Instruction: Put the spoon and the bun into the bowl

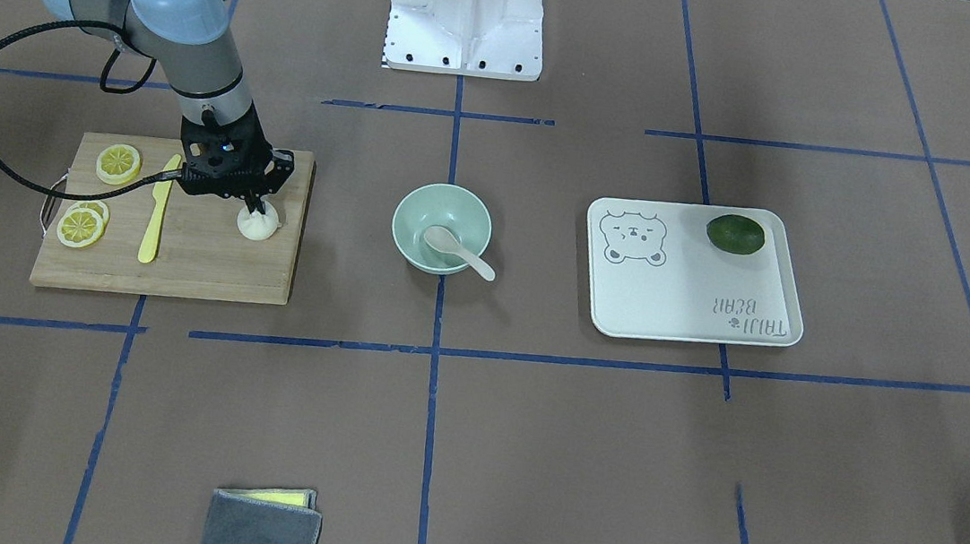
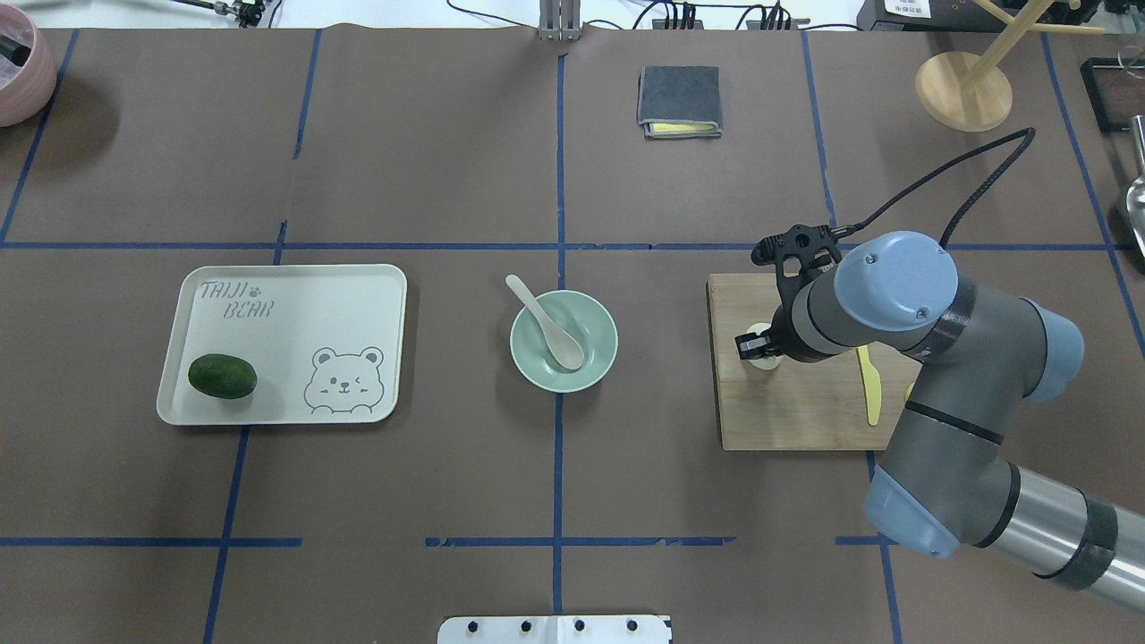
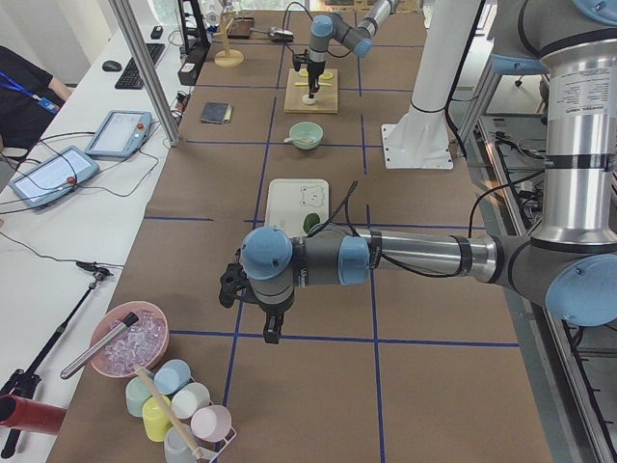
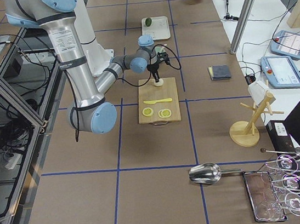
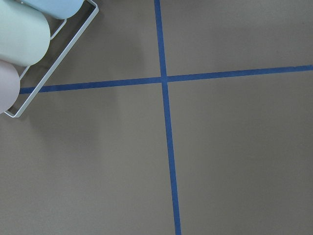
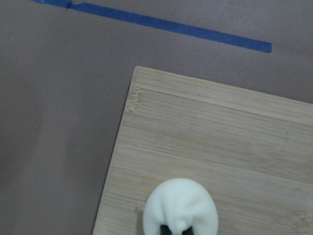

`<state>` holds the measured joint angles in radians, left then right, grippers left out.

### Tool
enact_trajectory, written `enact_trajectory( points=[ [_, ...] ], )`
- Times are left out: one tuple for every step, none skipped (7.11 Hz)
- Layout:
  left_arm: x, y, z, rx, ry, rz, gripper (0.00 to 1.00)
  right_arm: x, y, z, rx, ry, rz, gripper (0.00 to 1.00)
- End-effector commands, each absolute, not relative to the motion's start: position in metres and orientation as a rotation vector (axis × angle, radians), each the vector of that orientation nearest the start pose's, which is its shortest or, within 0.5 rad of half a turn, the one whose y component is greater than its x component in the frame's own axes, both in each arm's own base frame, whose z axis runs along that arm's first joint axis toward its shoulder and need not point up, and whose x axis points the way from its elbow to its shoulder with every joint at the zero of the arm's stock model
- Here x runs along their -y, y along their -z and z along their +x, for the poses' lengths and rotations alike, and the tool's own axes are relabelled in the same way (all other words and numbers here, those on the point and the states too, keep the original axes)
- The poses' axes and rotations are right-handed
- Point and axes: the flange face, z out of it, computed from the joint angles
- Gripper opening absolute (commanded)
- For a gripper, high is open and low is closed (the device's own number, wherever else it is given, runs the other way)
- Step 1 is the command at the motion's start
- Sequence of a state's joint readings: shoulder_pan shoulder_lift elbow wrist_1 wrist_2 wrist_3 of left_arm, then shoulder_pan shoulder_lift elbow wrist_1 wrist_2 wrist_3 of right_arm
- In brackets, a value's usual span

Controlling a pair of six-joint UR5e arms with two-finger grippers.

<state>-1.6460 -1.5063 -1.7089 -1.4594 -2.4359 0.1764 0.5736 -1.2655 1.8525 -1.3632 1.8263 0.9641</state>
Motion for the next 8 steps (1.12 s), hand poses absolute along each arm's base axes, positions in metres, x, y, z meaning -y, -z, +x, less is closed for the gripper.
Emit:
enact_trajectory(
  points=[
    [0.456, -0.625, -0.092, -0.863, -0.080, 0.076, 1.00, 0.415, -0.295, -0.460, 0.835, 0.065, 0.245, 0.00],
    [0.458, -0.623, -0.092, -0.862, -0.082, 0.080, 1.00, 0.420, -0.245, -0.473, 0.829, 0.057, 0.237, 0.00],
    [0.458, -0.623, -0.092, -0.862, -0.082, 0.080, 1.00, 0.423, -0.206, -0.483, 0.836, 0.033, 0.226, 0.00],
    [0.458, -0.623, -0.092, -0.862, -0.082, 0.080, 1.00, 0.424, -0.186, -0.504, 0.841, 0.015, 0.217, 0.00],
    [0.459, -0.624, -0.092, -0.862, -0.079, 0.078, 1.00, 0.425, -0.164, -0.540, 0.828, -0.026, 0.226, 0.00],
    [0.460, -0.623, -0.092, -0.862, -0.082, 0.080, 1.00, 0.415, -0.157, -0.569, 0.814, -0.043, 0.219, 0.00],
    [0.460, -0.622, -0.092, -0.862, -0.084, 0.081, 1.00, 0.404, -0.158, -0.597, 0.785, -0.063, 0.227, 0.00],
    [0.460, -0.622, -0.092, -0.862, -0.082, 0.081, 1.00, 0.400, -0.166, -0.609, 0.760, -0.063, 0.232, 0.00]
  ],
)
